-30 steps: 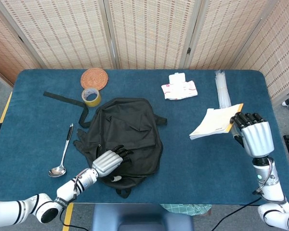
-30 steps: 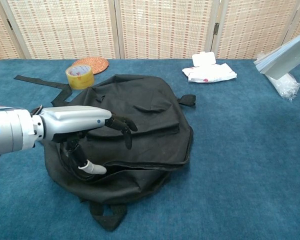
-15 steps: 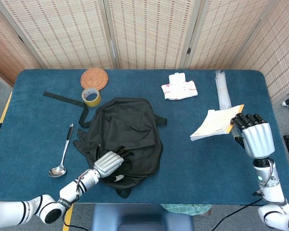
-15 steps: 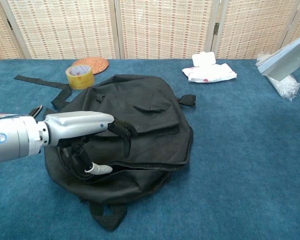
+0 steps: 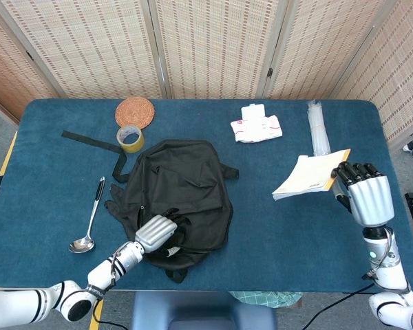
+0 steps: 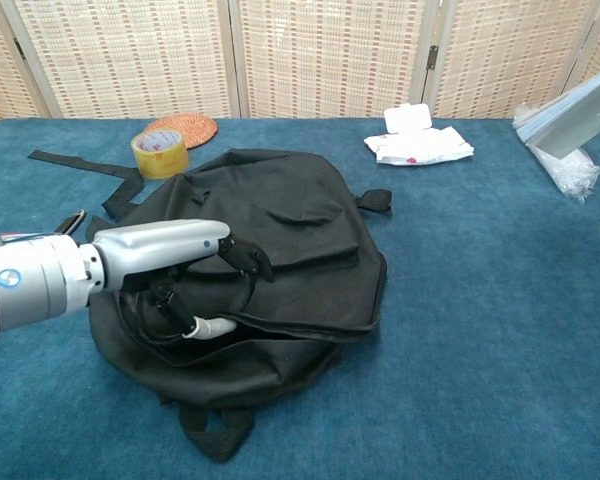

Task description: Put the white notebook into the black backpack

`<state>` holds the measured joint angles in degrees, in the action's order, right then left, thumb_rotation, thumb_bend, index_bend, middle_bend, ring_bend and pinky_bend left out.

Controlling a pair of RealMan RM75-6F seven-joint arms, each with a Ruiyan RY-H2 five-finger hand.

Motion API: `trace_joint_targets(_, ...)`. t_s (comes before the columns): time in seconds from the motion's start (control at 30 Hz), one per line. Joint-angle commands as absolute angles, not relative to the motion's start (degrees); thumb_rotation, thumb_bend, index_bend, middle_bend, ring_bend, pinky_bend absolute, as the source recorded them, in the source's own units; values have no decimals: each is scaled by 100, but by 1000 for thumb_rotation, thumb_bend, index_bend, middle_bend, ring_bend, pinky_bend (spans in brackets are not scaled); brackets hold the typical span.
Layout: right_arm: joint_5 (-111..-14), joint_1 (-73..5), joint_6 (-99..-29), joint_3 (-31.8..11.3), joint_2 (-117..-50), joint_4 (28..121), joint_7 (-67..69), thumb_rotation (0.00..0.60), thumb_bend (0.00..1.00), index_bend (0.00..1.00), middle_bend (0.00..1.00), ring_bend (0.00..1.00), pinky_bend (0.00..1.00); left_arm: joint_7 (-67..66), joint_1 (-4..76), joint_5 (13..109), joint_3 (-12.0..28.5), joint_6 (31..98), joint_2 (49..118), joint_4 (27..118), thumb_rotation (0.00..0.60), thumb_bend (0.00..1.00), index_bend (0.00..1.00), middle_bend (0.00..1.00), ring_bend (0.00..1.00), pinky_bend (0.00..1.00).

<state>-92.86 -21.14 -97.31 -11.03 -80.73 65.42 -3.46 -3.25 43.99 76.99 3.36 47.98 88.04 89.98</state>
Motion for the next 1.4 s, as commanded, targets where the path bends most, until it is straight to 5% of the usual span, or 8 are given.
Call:
trace_joint_targets(0.03, -9293, -2098, -9780, -1116, -8077, 6541, -298, 600, 486, 845, 538, 570, 586, -253, 4351, 7698, 379, 4902, 8819, 9016, 600, 473, 655, 287, 243, 120)
trace_joint_targets(0.4, -9787, -1999, -10267, -955, -7915, 7144, 452, 600, 486, 851, 538, 578, 588, 282, 4164, 7401, 1030, 5519, 8394, 9450, 600, 492, 660, 315, 264, 129)
trace_joint_targets(0.77, -10634, -2147, -10492, -728, -7905, 8543, 980, 600, 486, 860, 544, 585, 593, -216, 4743, 6308, 1860, 5136, 8142, 9236, 600, 493, 660, 318, 260, 107)
trace_joint_targets(1.07, -10813, -2599, -9702, -650, -8172, 9362, 1173, 600, 486, 860, 544, 587, 601, -488, 5266, 5047, 2216, 4612, 8053, 9048, 600, 493, 660, 318, 258, 107)
trace_joint_targets(1.4, -10609, -3304, -8551, -805, -8976, 9293, 995, 600, 486, 861, 544, 587, 602, -520, 5652, 4061, 2331, 4316, 8024, 8776, 600, 493, 660, 318, 257, 106)
